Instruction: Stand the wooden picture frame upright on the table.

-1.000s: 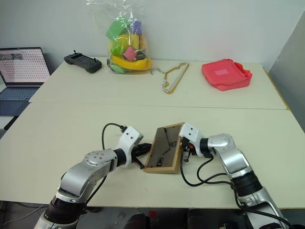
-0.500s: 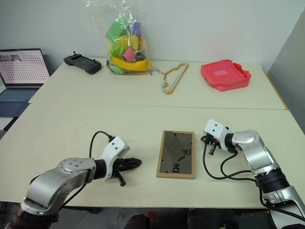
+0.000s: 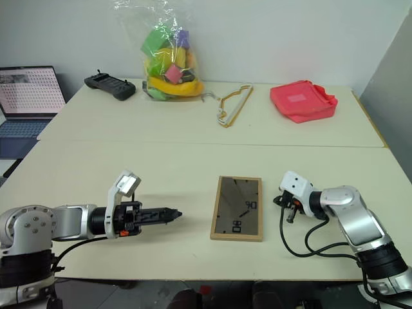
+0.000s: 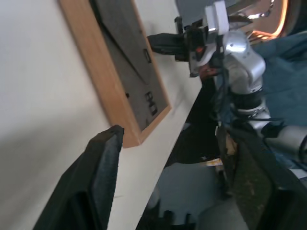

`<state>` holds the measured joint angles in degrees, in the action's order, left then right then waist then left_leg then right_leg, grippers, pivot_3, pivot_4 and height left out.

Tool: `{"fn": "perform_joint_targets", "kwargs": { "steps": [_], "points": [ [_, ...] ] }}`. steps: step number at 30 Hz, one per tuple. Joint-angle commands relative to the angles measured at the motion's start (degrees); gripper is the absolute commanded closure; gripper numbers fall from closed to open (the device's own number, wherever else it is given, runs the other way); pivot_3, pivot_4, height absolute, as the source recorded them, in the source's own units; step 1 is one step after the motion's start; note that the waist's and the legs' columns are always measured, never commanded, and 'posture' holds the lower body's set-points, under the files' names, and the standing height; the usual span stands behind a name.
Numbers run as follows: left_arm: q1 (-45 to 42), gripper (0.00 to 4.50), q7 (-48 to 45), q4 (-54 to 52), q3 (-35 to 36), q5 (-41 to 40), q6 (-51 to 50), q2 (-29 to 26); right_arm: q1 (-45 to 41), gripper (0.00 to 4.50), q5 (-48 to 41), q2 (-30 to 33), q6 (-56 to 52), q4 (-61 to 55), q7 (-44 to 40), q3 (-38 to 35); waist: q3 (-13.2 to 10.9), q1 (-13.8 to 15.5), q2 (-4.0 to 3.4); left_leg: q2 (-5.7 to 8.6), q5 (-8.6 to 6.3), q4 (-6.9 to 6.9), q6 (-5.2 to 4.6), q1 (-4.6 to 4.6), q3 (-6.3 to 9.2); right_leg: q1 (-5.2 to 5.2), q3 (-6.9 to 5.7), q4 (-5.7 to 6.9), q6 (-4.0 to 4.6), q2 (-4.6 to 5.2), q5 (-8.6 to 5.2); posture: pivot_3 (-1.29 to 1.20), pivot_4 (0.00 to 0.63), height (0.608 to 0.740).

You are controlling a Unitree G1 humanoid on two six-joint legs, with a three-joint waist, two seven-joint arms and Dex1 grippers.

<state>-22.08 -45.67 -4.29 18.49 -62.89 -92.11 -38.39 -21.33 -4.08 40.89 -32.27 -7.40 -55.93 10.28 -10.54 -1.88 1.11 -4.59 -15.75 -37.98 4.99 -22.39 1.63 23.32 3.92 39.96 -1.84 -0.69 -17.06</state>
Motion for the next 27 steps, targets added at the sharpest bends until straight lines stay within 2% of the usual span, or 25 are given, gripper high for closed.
{"fn": "perform_joint_targets", "kwargs": {
  "steps": [1,3,10,20,21,22,27],
  "points": [
    [-2.2,0.29,2.4,4.0,-3.4,1.1,-0.3,3.6,0.9,4.49,-1.1,-3.0,-2.4,-4.2,1.9,1.9,0.0,0.0,0.0,0.0,0.0,0.01,0.01,0.0,0.01,0.0,0.0,0.0,0.0,0.0,0.0,0.0,0.15,0.74],
    [-2.3,0.06,2.4,5.5,-5.9,2.4,0.4,5.2,1.0,4.49,-1.4,-5.0,-4.1,-6.1,3.0,2.7,0.0,-0.2,0.0,-0.02,0.01,0.01,0.02,0.02,0.0,0.0,0.01,0.02,0.01,-0.02,0.0,0.0,0.15,0.74],
    [-2.0,0.06,0.5,8.3,-13.7,6.8,4.7,6.8,-0.1,4.49,-1.4,-10.5,-7.8,-9.3,6.7,6.3,0.0,-0.4,-0.02,-0.04,0.02,0.03,0.04,0.05,0.0,0.0,0.03,0.03,0.01,-0.05,0.0,0.0,0.15,0.74],
    [-3.0,0.06,1.9,8.0,-12.3,6.6,5.6,11.1,-0.8,4.49,-2.7,-13.0,-11.5,-10.1,9.5,5.7,0.1,0.4,-0.06,0.04,0.01,-0.04,0.02,0.03,-0.02,-0.07,0.02,0.01,0.01,0.03,0.0,0.0,0.15,0.74],
    [-2.7,0.42,2.2,7.4,-12.0,6.4,5.2,11.4,-0.8,4.49,-2.9,-12.9,-11.7,-10.2,9.7,5.7,0.1,0.4,-0.06,0.04,0.01,-0.04,0.02,0.04,-0.01,-0.07,0.01,0.01,0.01,0.03,0.0,0.0,0.15,0.74],
    [-2.2,0.46,2.0,6.5,-11.7,5.8,5.0,11.4,-0.7,4.49,-2.9,-12.8,-11.8,-10.3,9.9,5.8,0.1,0.3,-0.06,0.04,0.01,-0.04,0.02,0.04,0.0,-0.07,0.01,0.02,0.01,0.03,0.0,0.0,0.15,0.74],
    [-0.3,1.49,3.1,4.0,-10.0,5.1,4.4,11.5,-0.4,4.49,-3.4,-12.6,-12.0,-10.0,11.0,5.2,0.0,0.1,-0.06,0.02,0.01,0.0,0.02,0.03,0.0,-0.05,0.02,-0.01,0.01,0.02,0.0,0.0,0.15,0.74]
  ]
}}
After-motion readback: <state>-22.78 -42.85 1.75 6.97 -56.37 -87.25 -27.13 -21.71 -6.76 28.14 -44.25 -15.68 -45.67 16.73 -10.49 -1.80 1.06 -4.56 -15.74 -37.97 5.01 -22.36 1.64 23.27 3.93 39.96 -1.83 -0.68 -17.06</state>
